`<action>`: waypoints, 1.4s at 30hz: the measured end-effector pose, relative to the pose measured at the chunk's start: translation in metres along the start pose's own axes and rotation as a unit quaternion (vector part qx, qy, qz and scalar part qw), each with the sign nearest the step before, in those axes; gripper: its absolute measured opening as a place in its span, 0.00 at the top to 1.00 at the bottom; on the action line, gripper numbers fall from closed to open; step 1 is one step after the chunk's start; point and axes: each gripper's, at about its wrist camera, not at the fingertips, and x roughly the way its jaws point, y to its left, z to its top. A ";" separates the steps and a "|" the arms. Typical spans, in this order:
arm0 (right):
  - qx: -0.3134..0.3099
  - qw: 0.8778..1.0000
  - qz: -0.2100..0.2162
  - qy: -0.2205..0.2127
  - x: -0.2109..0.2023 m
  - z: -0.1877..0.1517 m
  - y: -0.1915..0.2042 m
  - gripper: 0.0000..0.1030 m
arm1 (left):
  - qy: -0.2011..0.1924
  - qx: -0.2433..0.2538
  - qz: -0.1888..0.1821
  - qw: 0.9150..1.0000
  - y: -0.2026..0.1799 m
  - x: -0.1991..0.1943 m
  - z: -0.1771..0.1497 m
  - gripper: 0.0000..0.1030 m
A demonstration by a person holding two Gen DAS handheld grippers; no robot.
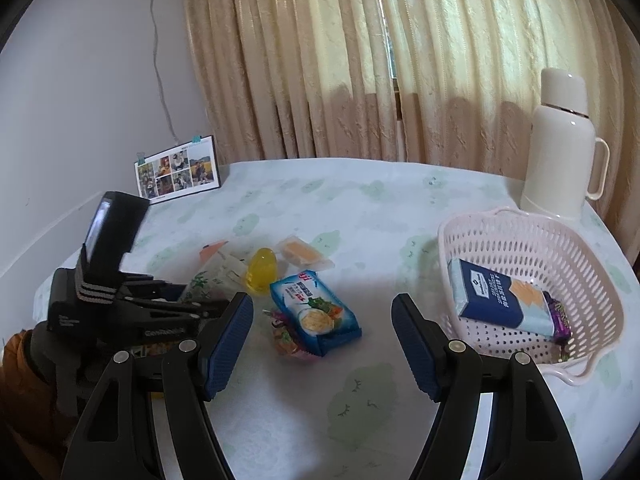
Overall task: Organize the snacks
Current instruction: 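Move the left tool back to the snacks and grasp the white snack bag, then grasp the blue cracker pack with the right tool and lift it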
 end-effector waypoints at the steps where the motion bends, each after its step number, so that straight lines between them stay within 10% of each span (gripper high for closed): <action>1: 0.001 1.000 0.000 0.001 0.001 0.000 -0.001 0.30 | -0.003 -0.004 -0.003 1.000 0.002 -0.002 0.000 0.66; 28: -0.019 0.998 0.020 0.059 0.035 -0.015 0.013 0.30 | -0.111 -0.070 -0.045 0.990 0.047 -0.060 0.008 0.76; 42: -0.079 0.987 -0.025 0.137 0.097 0.011 0.031 0.30 | -0.104 -0.079 -0.061 0.990 0.054 -0.061 0.006 0.76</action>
